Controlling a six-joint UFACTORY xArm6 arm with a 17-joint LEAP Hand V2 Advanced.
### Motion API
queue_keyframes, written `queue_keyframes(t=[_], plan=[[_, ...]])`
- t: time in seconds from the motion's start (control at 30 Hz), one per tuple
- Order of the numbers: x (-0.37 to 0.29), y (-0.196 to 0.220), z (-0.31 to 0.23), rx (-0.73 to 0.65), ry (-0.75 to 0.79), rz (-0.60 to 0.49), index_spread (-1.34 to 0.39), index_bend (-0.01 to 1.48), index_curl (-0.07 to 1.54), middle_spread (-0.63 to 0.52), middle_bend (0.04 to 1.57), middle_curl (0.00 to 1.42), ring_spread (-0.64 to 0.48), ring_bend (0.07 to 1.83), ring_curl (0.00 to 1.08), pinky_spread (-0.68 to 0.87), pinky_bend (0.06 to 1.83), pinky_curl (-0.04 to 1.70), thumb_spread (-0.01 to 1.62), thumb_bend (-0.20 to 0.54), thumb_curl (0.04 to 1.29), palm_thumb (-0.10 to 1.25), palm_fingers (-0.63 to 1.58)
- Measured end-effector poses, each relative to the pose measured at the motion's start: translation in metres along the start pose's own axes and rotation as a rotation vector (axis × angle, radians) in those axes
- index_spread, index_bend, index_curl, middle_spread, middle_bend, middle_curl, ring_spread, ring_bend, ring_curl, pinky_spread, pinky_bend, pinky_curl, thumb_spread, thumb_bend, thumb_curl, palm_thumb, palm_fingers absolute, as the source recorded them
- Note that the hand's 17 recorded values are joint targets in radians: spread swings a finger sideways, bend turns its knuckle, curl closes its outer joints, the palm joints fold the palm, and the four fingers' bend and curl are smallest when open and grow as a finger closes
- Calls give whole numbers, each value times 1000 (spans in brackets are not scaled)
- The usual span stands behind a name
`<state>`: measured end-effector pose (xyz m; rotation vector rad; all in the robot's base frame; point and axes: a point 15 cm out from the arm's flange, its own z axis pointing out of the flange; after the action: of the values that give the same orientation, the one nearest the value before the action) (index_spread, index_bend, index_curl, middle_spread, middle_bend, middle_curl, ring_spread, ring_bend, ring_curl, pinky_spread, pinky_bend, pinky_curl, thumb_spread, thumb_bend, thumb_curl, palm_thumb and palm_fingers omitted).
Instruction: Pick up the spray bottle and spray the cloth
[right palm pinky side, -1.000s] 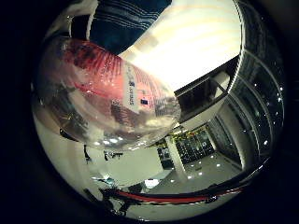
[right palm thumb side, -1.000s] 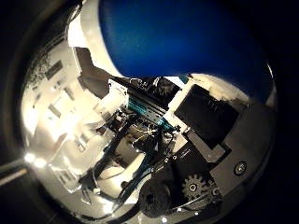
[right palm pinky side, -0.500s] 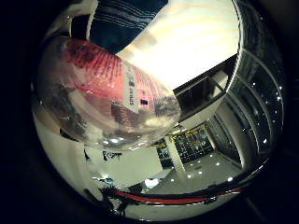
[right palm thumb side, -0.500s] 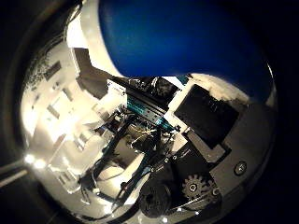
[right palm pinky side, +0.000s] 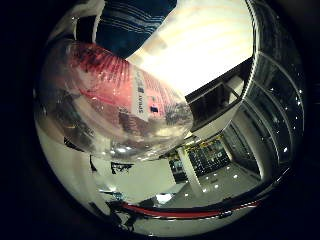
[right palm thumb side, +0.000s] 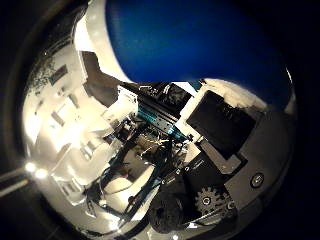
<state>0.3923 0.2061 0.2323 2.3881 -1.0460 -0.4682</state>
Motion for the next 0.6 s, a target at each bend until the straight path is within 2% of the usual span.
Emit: queue_keyframes(t=[0.3,0.6], plan=[[-49,-9,-39,181,-105,-148,-214,1126,693,-82,1332,557,-153,1457,559,-234,1042,1168,1033,-12,772,1013,1222],[-114,-37,-89,437,-290,-331,-214,1126,693,-82,1327,555,-153,1457,559,-234,1041,1168,1033,-12,772,1013,1222]])
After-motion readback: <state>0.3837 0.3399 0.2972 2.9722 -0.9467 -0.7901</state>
